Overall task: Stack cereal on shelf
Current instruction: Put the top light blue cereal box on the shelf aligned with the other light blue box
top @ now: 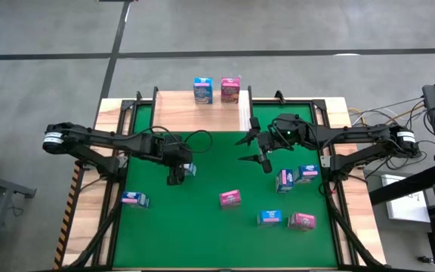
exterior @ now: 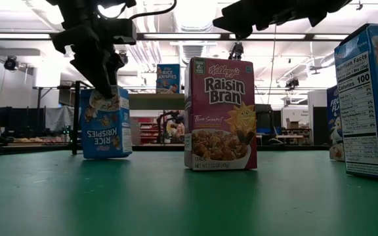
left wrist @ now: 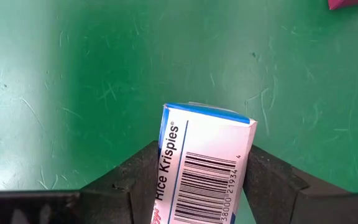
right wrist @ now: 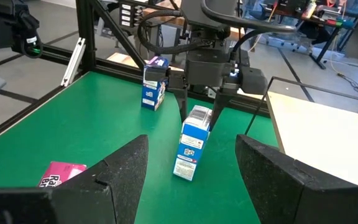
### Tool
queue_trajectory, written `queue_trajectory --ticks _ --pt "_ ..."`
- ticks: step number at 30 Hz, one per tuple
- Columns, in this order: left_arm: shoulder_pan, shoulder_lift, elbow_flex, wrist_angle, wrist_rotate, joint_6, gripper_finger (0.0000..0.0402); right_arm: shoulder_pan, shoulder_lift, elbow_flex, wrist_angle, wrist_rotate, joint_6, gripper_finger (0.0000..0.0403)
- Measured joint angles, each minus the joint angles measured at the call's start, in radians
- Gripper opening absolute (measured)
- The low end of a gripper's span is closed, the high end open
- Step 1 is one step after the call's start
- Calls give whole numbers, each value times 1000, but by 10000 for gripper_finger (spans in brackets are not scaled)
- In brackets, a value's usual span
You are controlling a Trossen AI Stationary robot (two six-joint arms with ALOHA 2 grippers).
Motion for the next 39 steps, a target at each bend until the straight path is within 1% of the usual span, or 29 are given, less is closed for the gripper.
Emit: queue_trajectory --ticks 7,13,16,20,24,27,32,39 --pt "-15 -16 0 45 0 21 182 0 0 0 0 0 0 231" --pt "-36 -81 0 126 -17 30 166 0 0 0 -8 0 -2 231" --pt "-48 -117 0 194 -19 32 162 0 0 0 -8 0 -12 231" --pt "-76 -165 0 327 -19 74 161 0 0 0 -6 0 -17 231" --pt "-109 -220 -28 515 -19 136 161 0 0 0 2 0 -20 231" --pt "-127 -261 -91 675 -18 186 161 0 0 0 4 0 -27 231" --pt "-131 -303 -238 1015 -19 218 161 0 0 0 12 0 -28 231" --pt "-131 -294 -467 1515 -19 226 161 0 0 0 32 0 -27 231"
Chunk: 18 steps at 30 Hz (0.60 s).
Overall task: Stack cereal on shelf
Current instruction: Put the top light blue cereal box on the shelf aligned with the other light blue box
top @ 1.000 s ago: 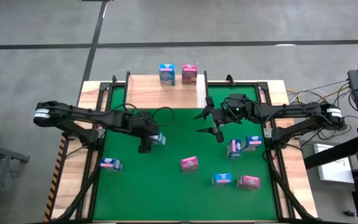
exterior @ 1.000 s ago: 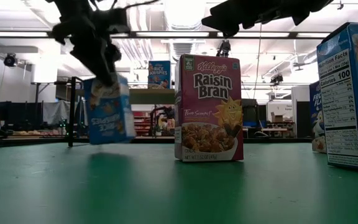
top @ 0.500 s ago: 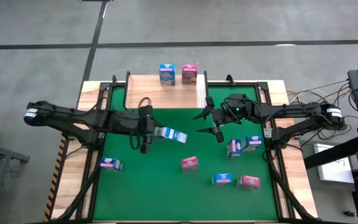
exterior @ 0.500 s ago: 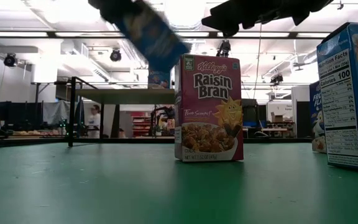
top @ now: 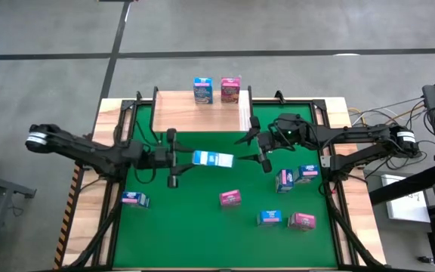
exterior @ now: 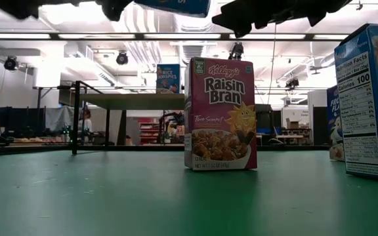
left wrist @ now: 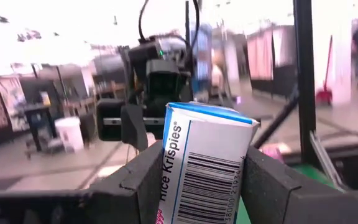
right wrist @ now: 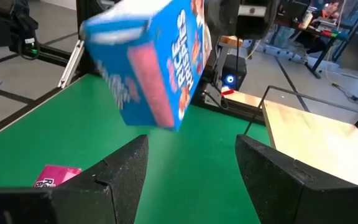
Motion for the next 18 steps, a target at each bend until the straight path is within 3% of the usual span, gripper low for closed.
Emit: queue_trajectory --ticks 8,18 --pt "0 28 -203 397 1 -11 161 0 0 -39 174 0 29 231" --pt "1 17 -240 447 -42 14 161 6 52 -94 460 4 90 231"
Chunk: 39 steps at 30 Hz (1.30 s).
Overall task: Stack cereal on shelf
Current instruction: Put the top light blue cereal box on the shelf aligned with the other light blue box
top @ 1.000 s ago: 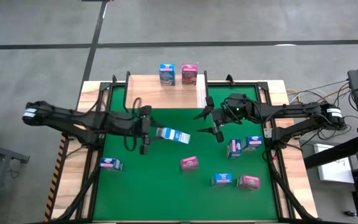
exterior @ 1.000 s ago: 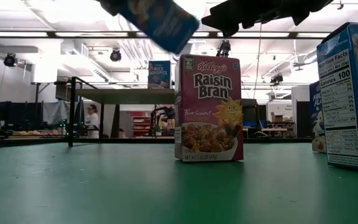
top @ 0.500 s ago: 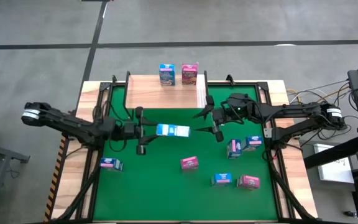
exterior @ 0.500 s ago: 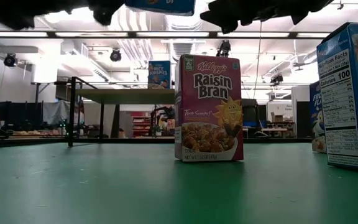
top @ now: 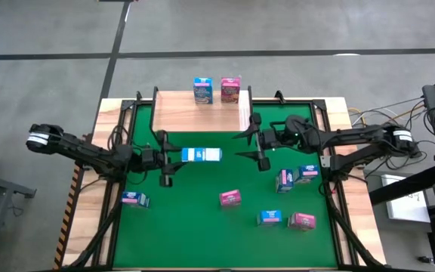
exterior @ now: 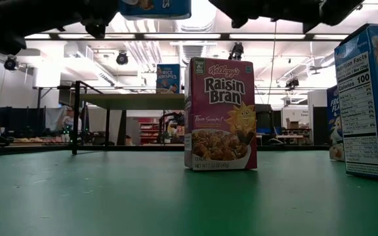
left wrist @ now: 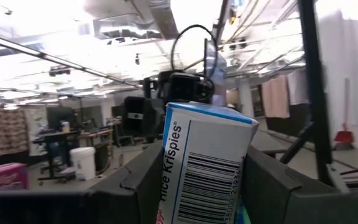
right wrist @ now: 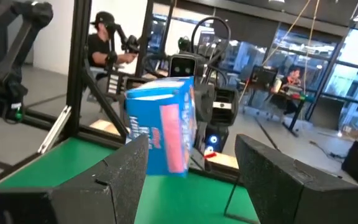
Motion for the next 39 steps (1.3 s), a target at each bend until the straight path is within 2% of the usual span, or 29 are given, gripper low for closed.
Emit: queue_trajectory --ticks 3,9,11,25,35,39 --pt "0 0 0 0 -31 19 161 21 47 0 82 15 5 231" --pt "0 0 0 0 -127 65 161 76 74 0 148 207 -22 231" --pt "1 0 0 0 -142 78 161 89 73 0 148 241 -21 231" --pt "0 0 0 43 -104 76 161 95 134 34 140 250 41 232" --pt "0 5 0 43 -94 75 161 95 191 124 45 249 53 280" --pt "0 5 0 44 -93 75 162 95 209 159 10 249 29 286"
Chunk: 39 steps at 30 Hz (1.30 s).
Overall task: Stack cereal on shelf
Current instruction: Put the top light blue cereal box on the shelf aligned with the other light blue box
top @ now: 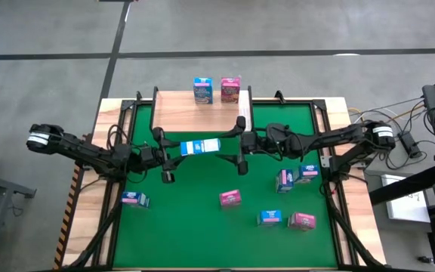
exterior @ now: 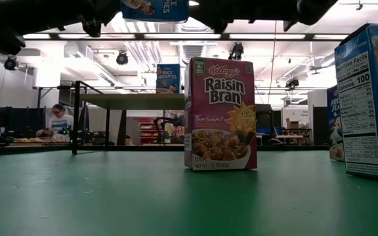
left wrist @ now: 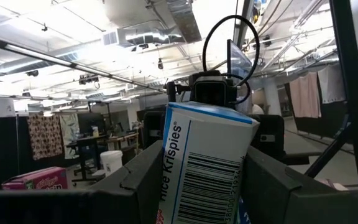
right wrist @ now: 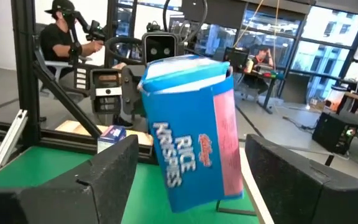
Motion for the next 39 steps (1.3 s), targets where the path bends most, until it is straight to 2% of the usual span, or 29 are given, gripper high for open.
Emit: queue_trajectory --ticks 15,28,35,39 --pt "0 8 0 1 8 0 169 0 11 25 -23 -3 9 198" --pt "0 11 1 -3 7 -2 225 0 10 25 -22 -2 23 175" --pt "0 11 0 -12 -86 -6 250 0 7 25 -33 1 38 167" --pt "0 11 0 -11 -87 -5 254 0 7 25 -44 2 39 151"
